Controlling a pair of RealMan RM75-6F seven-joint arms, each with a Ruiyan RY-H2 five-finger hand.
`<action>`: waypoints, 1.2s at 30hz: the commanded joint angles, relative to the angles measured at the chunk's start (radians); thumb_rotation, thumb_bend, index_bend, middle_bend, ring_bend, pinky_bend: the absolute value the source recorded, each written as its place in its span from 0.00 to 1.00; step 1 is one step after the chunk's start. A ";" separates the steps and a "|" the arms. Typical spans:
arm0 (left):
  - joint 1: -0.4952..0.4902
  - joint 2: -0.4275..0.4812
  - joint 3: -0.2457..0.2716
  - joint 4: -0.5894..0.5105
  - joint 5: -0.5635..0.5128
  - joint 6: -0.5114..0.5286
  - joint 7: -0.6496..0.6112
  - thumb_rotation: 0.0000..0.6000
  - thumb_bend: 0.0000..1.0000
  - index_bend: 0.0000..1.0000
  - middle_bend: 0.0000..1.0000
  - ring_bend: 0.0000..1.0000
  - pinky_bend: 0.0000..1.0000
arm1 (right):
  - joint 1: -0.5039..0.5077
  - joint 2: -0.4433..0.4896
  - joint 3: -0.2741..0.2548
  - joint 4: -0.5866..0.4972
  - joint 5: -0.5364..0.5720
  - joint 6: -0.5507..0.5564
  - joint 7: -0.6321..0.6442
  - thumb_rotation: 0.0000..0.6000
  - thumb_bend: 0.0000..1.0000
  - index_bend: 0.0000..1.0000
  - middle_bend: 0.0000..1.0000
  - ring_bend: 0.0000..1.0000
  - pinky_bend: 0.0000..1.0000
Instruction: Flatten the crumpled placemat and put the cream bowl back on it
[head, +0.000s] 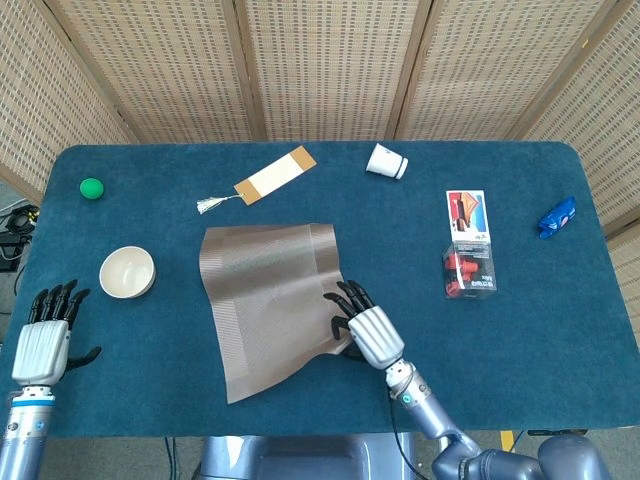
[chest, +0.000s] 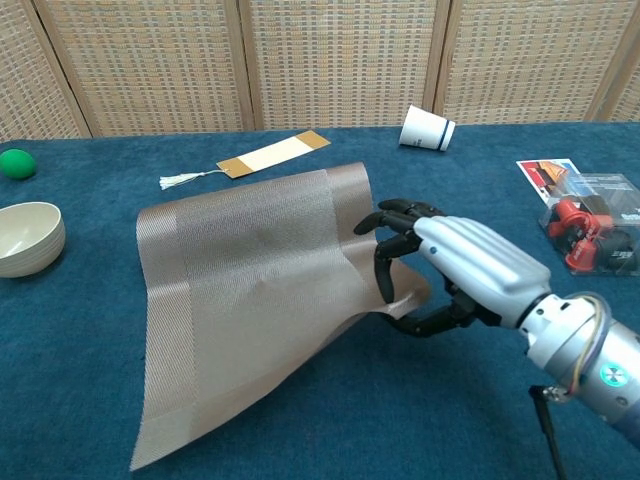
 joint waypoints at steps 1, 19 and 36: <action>0.001 -0.001 0.001 -0.001 0.002 0.003 0.004 1.00 0.09 0.14 0.00 0.00 0.00 | -0.022 0.052 0.002 -0.019 0.012 0.016 0.000 1.00 0.61 0.73 0.27 0.01 0.00; 0.003 -0.009 0.004 -0.003 0.008 0.011 0.028 1.00 0.09 0.14 0.00 0.00 0.00 | -0.072 0.221 0.020 -0.017 0.051 0.030 0.049 1.00 0.60 0.74 0.27 0.02 0.00; 0.005 -0.009 0.003 -0.005 0.013 0.018 0.032 1.00 0.09 0.14 0.00 0.00 0.00 | -0.048 0.353 0.036 0.006 0.075 -0.051 0.017 1.00 0.59 0.74 0.27 0.02 0.00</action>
